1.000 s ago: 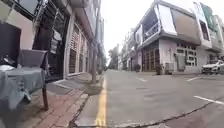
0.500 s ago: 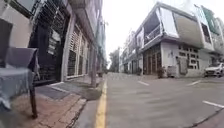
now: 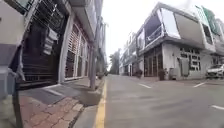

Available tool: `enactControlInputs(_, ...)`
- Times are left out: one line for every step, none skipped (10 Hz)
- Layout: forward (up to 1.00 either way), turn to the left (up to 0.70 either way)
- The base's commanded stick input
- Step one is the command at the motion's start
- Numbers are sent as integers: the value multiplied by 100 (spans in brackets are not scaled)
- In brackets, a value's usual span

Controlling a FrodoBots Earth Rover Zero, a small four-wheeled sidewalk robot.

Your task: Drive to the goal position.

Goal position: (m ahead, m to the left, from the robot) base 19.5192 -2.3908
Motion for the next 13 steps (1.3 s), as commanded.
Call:
enactControlInputs(50,-19)
enactControlInputs(50,-42)
enactControlInputs(50,-47)
enactControlInputs(50,-31)
enactControlInputs(50,0)
enactControlInputs(50,0)
enactControlInputs(50,0)
enactControlInputs(50,0)
enactControlInputs(50,0)
enactControlInputs(50,0)
enactControlInputs(50,0)
enactControlInputs(50,0)
enactControlInputs(50,0)
